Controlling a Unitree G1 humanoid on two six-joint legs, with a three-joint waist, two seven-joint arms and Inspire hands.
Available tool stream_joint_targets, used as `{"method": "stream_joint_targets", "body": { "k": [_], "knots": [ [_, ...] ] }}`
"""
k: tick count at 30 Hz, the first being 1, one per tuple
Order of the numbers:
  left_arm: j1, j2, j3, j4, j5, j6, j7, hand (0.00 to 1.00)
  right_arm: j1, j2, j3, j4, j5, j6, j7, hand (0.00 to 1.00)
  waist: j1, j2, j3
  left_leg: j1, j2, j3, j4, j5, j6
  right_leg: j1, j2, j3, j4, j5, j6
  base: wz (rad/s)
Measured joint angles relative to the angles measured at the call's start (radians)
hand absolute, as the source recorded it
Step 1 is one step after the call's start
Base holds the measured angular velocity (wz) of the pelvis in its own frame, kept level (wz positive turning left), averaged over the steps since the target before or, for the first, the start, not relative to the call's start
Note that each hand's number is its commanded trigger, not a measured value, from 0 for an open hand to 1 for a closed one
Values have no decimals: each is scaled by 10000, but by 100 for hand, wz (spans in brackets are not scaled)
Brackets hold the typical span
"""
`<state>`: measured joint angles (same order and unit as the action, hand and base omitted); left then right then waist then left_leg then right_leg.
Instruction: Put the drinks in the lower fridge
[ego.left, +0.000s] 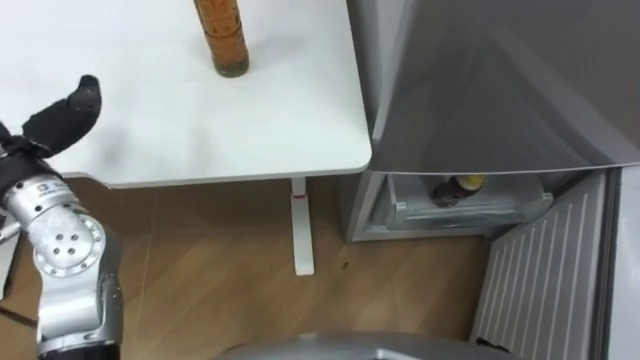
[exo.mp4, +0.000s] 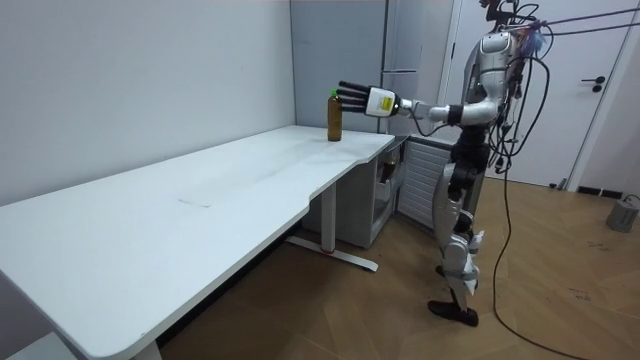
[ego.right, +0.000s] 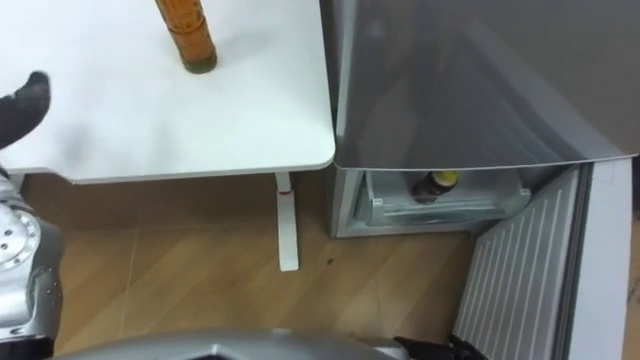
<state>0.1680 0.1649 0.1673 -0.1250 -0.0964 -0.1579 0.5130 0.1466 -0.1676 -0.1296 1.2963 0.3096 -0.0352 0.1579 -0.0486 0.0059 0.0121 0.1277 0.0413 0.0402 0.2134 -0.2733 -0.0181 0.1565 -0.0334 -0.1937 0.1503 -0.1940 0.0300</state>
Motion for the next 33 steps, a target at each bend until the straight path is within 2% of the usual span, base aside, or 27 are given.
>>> {"method": "stream_joint_targets", "body": {
  "k": [4,8,12,14,18,22,27,30,33],
  "knots": [
    [-214,88,-558,-25,774,-4,-668,0,36,-2,-15,10,5,-227,7,0,-168,56,-18,29,-1,4,15,2,1,9,-1,28,-1,0,0,-2],
    [-219,92,-701,-14,754,-2,-1197,0,-61,-3,-16,154,8,-290,84,0,-386,50,-17,69,-1,6,-1,11,5,21,2,60,2,0,1,-3],
    [-217,82,-960,213,665,23,-1821,0,-91,-1,-15,305,0,-284,170,0,-364,-25,-11,159,-2,91,-29,13,8,52,3,159,8,0,0,-6],
    [-218,79,-965,316,569,221,-2236,0,-81,-1,-15,314,2,-279,261,0,-372,-47,-14,179,-2,138,-29,13,9,50,3,210,17,1,0,-7],
    [-221,79,-959,368,178,365,-2571,0,-92,0,-29,314,26,-270,282,0,-419,-25,-13,197,-2,154,-23,20,21,36,8,271,43,9,-10,-4],
    [-361,80,-909,690,31,520,-2666,0,-109,-7,-125,291,23,-66,279,0,-544,27,-16,194,-1,149,-22,21,23,15,10,274,77,10,-12,0],
    [-729,80,-926,1387,-95,902,-2685,0,-121,-62,-194,318,-20,96,279,0,-674,70,-24,225,-1,149,-87,25,29,16,17,322,87,10,-12,0],
    [-941,82,-913,1663,-570,1153,-2689,0,-140,-138,-218,398,-57,232,248,0,-797,83,-18,237,-1,174,-67,26,30,9,31,463,89,10,-12,-5],
    [-1032,82,-917,1670,-1437,1353,-2837,0,-141,-205,-209,412,-357,526,9,0,-881,114,-1,308,7,377,-65,26,31,-6,34,572,93,10,-12,-16]
  ]
}}
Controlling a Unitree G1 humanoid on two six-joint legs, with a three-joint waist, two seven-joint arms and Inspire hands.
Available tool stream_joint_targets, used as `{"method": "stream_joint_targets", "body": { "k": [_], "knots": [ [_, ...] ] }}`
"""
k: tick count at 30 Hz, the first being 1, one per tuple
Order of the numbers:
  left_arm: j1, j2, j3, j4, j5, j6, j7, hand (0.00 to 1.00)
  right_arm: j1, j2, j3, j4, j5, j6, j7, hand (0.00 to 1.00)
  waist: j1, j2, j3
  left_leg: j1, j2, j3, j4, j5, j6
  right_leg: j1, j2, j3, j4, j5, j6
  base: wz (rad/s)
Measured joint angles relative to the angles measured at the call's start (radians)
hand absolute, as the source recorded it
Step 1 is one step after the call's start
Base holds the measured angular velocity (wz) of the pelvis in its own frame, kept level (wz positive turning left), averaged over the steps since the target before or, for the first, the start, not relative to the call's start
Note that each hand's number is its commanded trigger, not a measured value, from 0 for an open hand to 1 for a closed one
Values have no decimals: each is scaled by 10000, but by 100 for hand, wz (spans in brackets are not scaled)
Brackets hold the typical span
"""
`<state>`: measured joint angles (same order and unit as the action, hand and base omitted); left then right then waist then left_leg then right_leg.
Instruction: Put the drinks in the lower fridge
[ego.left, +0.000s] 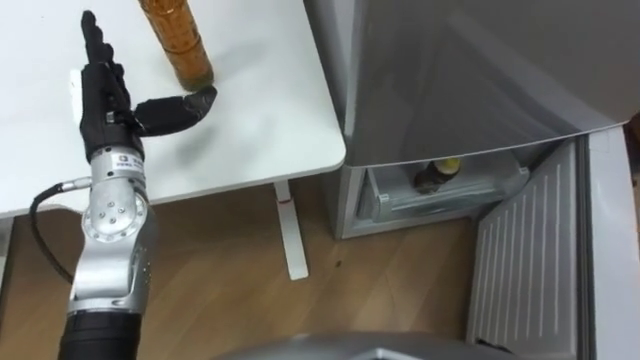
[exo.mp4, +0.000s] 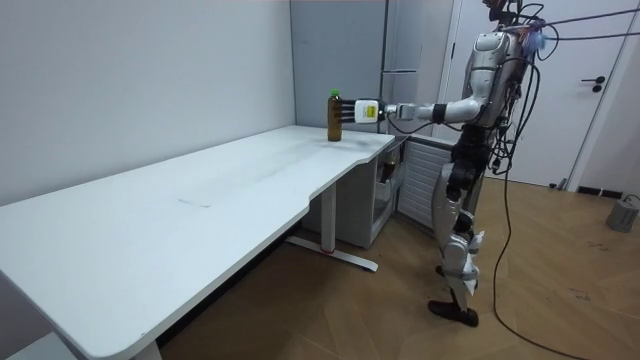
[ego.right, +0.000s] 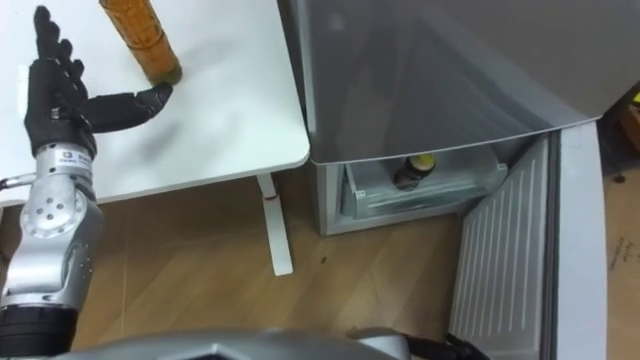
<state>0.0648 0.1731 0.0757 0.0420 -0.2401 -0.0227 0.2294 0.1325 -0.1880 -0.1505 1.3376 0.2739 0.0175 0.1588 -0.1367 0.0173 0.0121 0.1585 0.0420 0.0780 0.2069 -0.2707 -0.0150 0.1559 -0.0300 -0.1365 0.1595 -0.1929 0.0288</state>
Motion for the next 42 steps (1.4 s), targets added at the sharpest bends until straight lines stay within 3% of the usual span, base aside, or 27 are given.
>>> {"method": "stream_joint_targets", "body": {
  "k": [10,21,30,37,42],
  "knots": [
    [-1525,46,161,1393,-2078,825,-240,0,99,-4,2,-64,-1810,958,-558,0,-40,-42,23,111,31,284,-21,0,1,-195,21,323,288,-1,1,-11],
    [-1848,47,732,1663,-2394,1081,-227,0,227,11,-4,-79,-2121,1478,-555,0,-249,-104,-6,298,39,561,-27,-1,14,-187,30,548,424,-5,7,-7],
    [-2383,66,970,1876,-2417,1486,-228,0,274,6,-24,-74,-2386,1752,-418,0,-262,111,-59,339,58,568,-53,3,16,-186,49,556,438,-3,3,0],
    [-2779,780,1456,2356,-2793,1536,-189,0,274,-7,-246,-99,-2389,1764,-243,0,-273,-7,-3,340,54,570,-78,3,16,-190,55,591,421,-4,5,-1],
    [-2779,891,1597,2418,-2789,1536,22,0,347,-14,-289,-100,-2388,1805,-237,0,-246,65,-28,273,56,565,-116,3,16,-270,55,562,432,-4,4,0]
  ]
}}
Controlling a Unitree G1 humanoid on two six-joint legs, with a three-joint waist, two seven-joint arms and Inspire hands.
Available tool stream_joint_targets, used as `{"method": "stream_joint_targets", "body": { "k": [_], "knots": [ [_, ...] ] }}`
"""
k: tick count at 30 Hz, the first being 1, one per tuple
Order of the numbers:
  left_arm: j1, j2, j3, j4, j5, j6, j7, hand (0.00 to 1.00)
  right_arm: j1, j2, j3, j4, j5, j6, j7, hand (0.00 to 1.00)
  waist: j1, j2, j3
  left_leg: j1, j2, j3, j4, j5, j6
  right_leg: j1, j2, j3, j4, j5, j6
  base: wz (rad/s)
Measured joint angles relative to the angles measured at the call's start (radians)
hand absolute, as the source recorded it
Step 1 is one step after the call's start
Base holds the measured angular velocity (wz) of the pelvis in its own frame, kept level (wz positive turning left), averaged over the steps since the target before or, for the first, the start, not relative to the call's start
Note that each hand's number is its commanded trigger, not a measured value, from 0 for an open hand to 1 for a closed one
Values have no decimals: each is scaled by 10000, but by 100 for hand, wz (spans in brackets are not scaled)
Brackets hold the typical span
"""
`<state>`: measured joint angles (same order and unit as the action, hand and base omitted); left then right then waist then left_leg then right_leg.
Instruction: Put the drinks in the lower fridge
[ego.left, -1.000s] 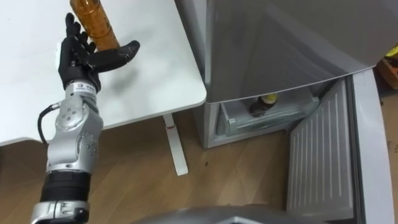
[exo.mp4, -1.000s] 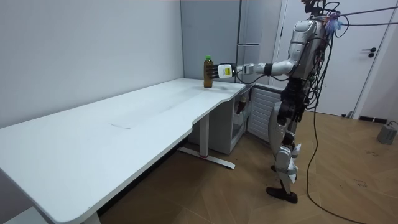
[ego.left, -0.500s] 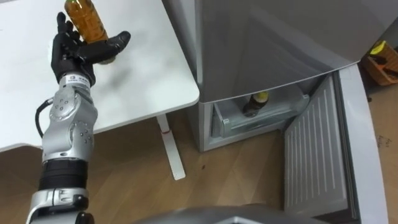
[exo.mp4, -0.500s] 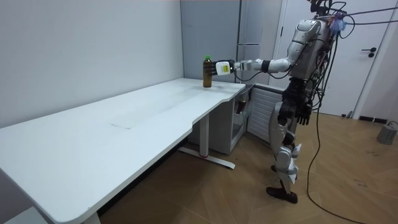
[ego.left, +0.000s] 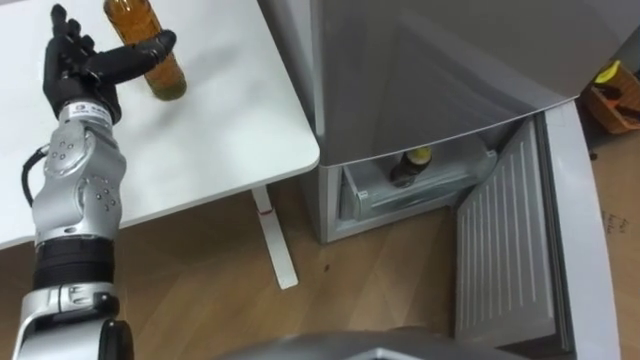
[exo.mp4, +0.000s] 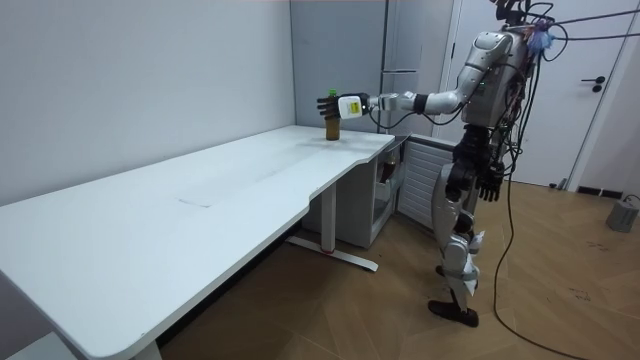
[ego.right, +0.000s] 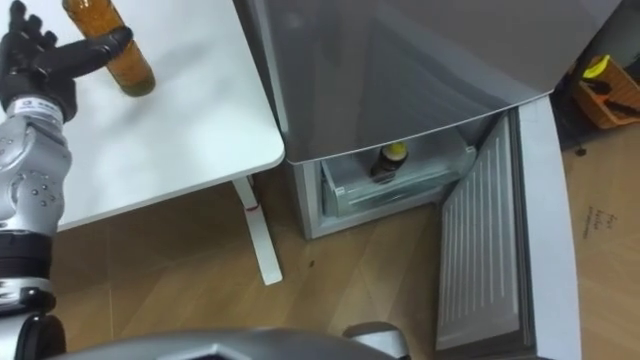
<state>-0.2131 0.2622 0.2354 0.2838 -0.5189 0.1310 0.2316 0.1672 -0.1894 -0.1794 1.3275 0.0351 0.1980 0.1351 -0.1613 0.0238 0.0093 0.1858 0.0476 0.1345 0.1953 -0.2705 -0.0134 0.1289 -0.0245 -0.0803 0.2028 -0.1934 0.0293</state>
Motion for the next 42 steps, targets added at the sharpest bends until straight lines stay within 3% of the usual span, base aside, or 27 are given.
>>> {"method": "stream_joint_targets", "body": {
  "k": [4,13,22,27,34,42],
  "knots": [
    [0,-4,-8,525,51,13,58,0,13,4,6,2,7,-5,5,0,-3,108,-66,12,2,5,-5,0,0,1,2,-13,14,1,-1,0],
    [-175,0,22,1010,76,88,225,0,-75,5,-9,15,-89,43,-18,0,12,210,-49,-13,5,8,-47,-1,0,-78,12,0,27,1,-2,0],
    [-408,74,100,1268,508,241,116,0,-98,-22,-20,30,-95,125,-141,0,11,359,-38,-14,16,37,-85,-1,-1,-187,98,300,35,12,-20,-9],
    [-645,465,97,1387,537,439,-63,0,-74,-59,-422,31,-96,131,-115,0,-21,335,-27,-20,-1,28,-84,1,0,-251,105,427,44,12,-19,-8],
    [-787,1294,94,1453,784,662,-108,0,145,-187,-648,3,-97,143,-11,0,-254,325,-42,5,-8,20,-77,1,0,-230,107,471,46,14,-19,-2],
    [-1191,1330,90,1453,788,786,-54,0,324,-241,-908,-7,-100,190,-17,0,-329,313,-30,-6,-6,6,-57,1,2,-235,105,455,100,14,-19,0]
  ]
}}
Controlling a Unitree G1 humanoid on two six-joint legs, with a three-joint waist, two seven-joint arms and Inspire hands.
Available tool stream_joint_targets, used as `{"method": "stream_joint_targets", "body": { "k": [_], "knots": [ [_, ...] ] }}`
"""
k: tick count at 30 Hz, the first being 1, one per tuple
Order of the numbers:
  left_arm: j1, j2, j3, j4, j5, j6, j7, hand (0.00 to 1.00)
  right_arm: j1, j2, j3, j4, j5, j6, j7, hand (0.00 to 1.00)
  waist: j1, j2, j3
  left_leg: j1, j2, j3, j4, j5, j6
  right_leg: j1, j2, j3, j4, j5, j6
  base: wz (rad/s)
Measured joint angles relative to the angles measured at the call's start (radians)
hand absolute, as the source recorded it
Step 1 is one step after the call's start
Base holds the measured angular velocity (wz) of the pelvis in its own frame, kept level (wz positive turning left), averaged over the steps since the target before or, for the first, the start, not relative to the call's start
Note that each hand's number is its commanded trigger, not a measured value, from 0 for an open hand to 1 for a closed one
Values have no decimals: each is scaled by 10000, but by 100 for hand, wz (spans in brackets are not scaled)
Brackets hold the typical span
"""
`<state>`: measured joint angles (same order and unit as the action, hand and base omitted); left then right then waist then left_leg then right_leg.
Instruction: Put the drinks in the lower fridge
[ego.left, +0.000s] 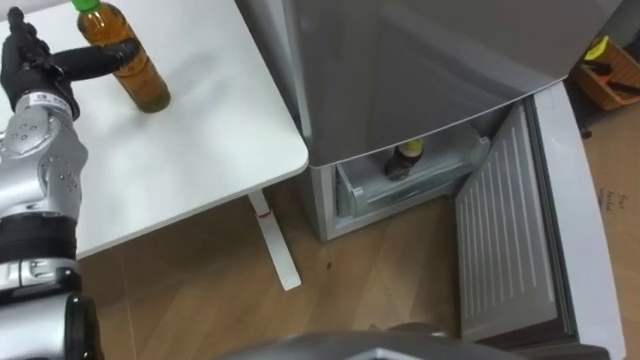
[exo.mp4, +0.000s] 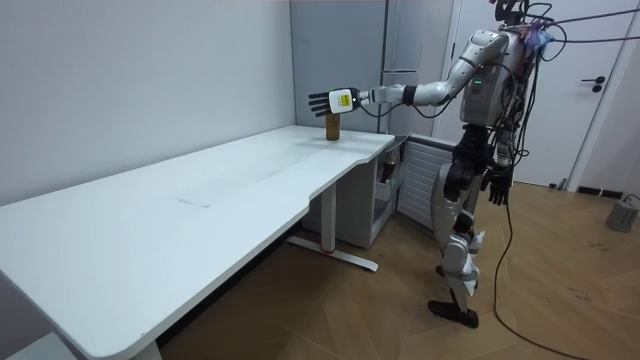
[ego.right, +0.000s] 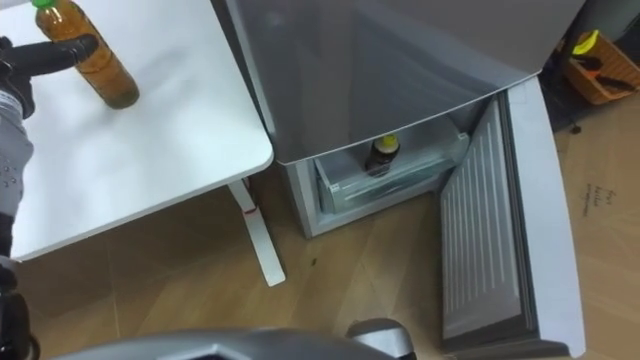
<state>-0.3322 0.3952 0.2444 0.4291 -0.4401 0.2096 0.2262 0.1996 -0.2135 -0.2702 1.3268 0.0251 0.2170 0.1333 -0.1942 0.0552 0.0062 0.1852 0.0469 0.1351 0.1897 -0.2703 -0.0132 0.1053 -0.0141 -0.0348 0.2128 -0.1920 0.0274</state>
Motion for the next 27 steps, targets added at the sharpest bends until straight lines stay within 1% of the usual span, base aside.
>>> {"method": "stream_joint_targets", "body": {
  "k": [3,5,6,8,11,17,19,20,24,27],
  "knots": [
    [-345,0,-45,52,-15,4,47,0,-35,-4,23,-38,11,25,-29,0,12,-32,15,-107,-8,0,86,0,0,-104,-14,17,85,-4,4,0],
    [-886,9,-48,630,-87,5,72,0,-133,-16,25,-8,10,30,-144,0,22,-39,4,-231,-14,-18,121,13,22,-206,-16,31,98,-4,3,2],
    [-997,11,-54,760,-97,9,72,0,-153,-21,31,-18,9,29,-157,0,28,-42,3,-261,-15,-22,138,13,23,-220,-16,37,94,-4,3,5],
    [-1328,12,-123,1105,-146,26,14,0,-215,-34,36,-34,12,27,-212,0,41,-33,-32,-397,-16,-18,163,16,27,-347,-15,42,104,-3,2,2],
    [-1588,39,-140,1415,-188,29,-64,0,-252,-73,181,-94,32,21,-221,0,80,-18,-60,-567,-16,-6,167,31,43,-544,-22,37,159,4,-6,0],
    [-1641,44,-177,1722,-191,57,-240,0,-419,-81,512,-99,48,19,-338,0,42,-109,-72,-741,-16,-9,161,34,43,-699,-32,4,174,4,-6,1],
    [-1641,44,-224,1762,-191,58,-244,0,-493,-81,526,-99,47,14,-361,0,37,-148,-57,-806,-16,-57,162,34,43,-759,-33,-26,214,4,-6,4],
    [-1642,44,-262,1821,-191,59,-248,0,-524,-81,530,-85,48,13,-412,0,44,-167,-68,-844,-13,-55,163,34,43,-804,-31,-25,228,4,-6,5],
    [-1641,44,-382,1996,-297,60,-247,0,-582,-71,561,-58,56,-3,-543,0,38,-177,-63,-916,-14,-57,161,34,43,-872,-40,-54,231,5,-8,1],
    [-1648,44,-542,2006,-300,60,-254,0,-582,-70,751,-43,56,4,-611,0,39,-177,-62,-949,-14,-54,163,34,43,-884,-49,-88,226,5,-8,3]
  ]
}}
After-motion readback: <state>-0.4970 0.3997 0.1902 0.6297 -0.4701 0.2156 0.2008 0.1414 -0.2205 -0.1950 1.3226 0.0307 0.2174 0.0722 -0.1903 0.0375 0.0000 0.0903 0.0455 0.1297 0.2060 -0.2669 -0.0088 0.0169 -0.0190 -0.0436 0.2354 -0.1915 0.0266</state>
